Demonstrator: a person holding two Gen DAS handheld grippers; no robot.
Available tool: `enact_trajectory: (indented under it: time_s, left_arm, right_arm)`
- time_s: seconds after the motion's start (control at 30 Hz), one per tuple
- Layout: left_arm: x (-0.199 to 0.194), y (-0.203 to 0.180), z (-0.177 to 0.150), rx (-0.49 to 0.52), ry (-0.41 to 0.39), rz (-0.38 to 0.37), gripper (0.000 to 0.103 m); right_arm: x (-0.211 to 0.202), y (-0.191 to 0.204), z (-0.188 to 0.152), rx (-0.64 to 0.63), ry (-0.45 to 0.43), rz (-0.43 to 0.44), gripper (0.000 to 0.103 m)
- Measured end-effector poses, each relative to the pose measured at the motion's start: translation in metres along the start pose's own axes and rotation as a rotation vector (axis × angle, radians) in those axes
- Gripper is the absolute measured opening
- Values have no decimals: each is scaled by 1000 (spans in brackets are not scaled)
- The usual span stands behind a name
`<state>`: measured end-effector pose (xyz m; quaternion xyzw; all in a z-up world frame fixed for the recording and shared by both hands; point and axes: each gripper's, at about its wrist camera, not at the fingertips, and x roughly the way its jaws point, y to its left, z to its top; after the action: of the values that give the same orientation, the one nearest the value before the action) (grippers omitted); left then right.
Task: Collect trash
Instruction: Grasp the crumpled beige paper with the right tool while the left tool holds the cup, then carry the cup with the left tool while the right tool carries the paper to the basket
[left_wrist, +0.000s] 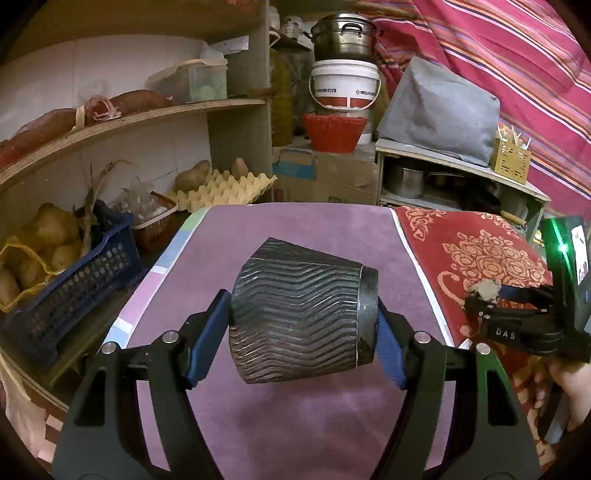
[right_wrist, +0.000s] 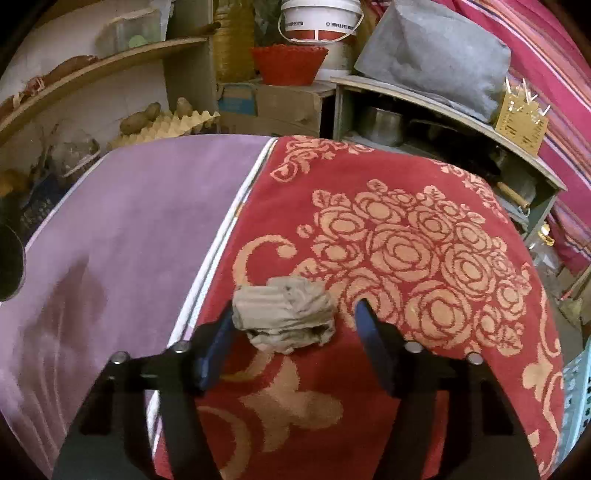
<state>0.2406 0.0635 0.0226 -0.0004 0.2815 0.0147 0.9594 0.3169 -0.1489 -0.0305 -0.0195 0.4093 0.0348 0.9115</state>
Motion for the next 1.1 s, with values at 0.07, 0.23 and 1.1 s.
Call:
enact_trajectory:
  time_s: [0.07,0.23,1.1]
  left_arm:
    - [-1,-1,0,1,0,-5,70]
    - [-4,-6,-2,5,0,-13,70]
    - [-120,-206,5,133,-186,-189,70]
  right_arm:
    - [-2,0,-1,-6,1,12,49]
    - [-32,-16,-8,-5,-63,21,48]
    - [-239,-216,-83,171,-380,-121,48]
